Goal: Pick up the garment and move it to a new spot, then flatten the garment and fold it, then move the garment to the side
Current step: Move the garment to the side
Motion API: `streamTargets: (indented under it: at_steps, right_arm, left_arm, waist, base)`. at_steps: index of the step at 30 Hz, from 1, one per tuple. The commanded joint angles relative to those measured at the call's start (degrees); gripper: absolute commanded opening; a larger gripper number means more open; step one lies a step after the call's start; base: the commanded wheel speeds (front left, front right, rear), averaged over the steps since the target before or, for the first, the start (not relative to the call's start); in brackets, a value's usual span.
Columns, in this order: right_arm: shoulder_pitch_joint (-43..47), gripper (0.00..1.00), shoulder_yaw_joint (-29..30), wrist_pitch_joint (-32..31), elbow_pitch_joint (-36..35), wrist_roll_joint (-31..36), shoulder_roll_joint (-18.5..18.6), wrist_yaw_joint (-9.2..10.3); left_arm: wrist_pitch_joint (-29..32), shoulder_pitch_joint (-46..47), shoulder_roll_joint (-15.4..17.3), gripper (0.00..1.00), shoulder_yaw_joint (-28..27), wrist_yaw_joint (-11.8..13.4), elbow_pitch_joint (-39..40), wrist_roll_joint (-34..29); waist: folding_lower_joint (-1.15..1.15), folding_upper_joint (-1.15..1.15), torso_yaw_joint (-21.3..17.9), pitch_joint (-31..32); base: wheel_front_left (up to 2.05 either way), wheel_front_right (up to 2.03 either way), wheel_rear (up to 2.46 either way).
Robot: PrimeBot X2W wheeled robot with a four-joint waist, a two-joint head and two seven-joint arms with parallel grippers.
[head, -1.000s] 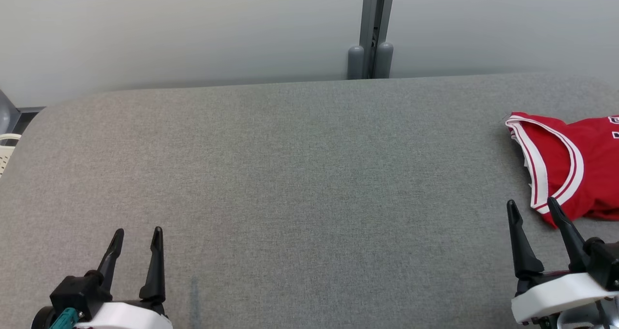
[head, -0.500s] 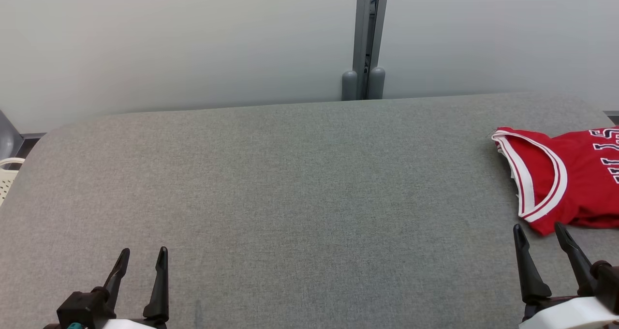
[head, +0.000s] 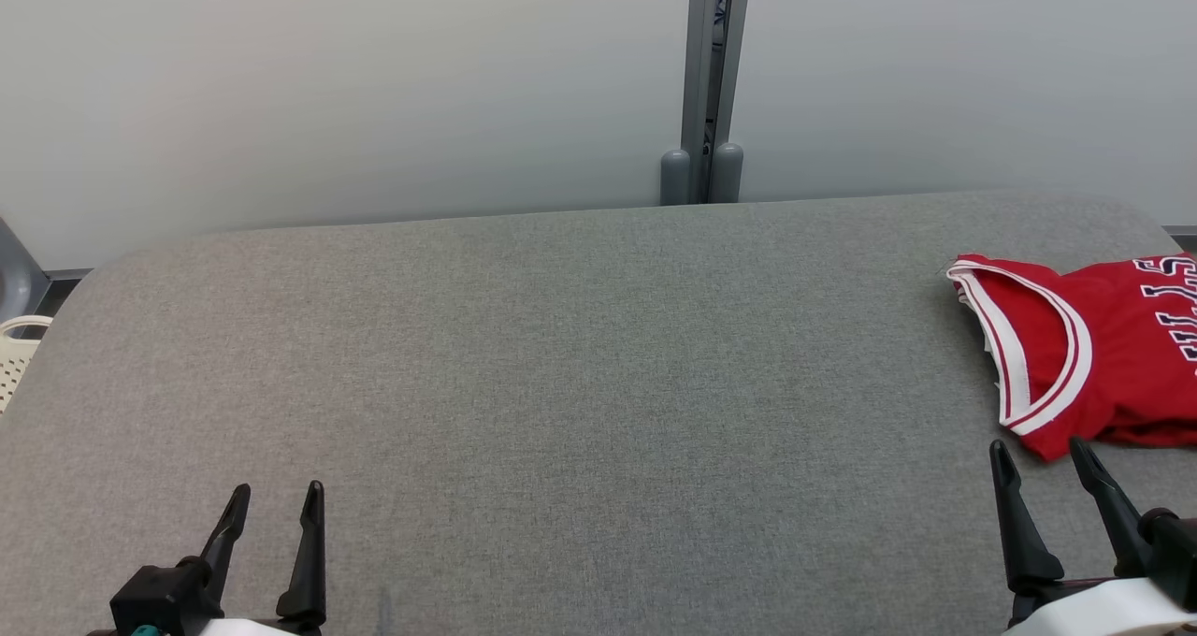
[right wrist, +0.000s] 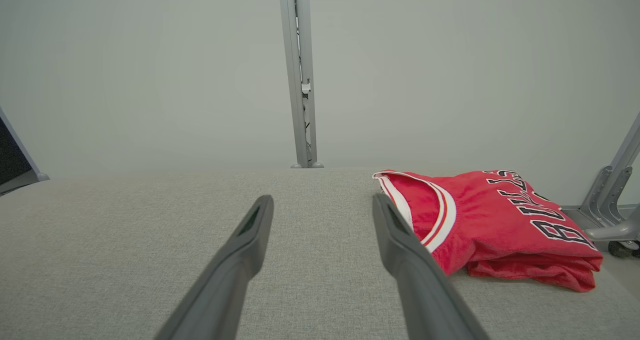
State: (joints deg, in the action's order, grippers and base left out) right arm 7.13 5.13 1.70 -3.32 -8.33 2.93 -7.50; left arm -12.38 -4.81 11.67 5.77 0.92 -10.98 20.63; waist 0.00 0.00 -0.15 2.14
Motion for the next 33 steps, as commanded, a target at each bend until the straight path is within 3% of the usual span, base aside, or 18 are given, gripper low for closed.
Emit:
streamTargets:
  at_steps: [1, 33]
  right_arm:
    - [0.5, 1.00, -0.1, -0.3, -0.4, 0.3, 0.1, 0.00]
    - [0.7, 1.00, -0.4, -0.6, -0.8, -0.6, 0.1, 0.01]
  left_arm:
    - [0.0, -0.4, 0.3, 1.00, 0.0, 0.3, 0.1, 0.1]
    - [-1.1, 1.2, 1.1, 1.00, 0.8, 0.9, -1.4, 1.0]
  waist:
    - [0.00, 0.00, 0.0, 0.0]
    - [0.00, 0.00, 0.3, -0.7]
  base:
    - [0.00, 0.00, 0.00]
    - [0.00, 0.00, 0.00]
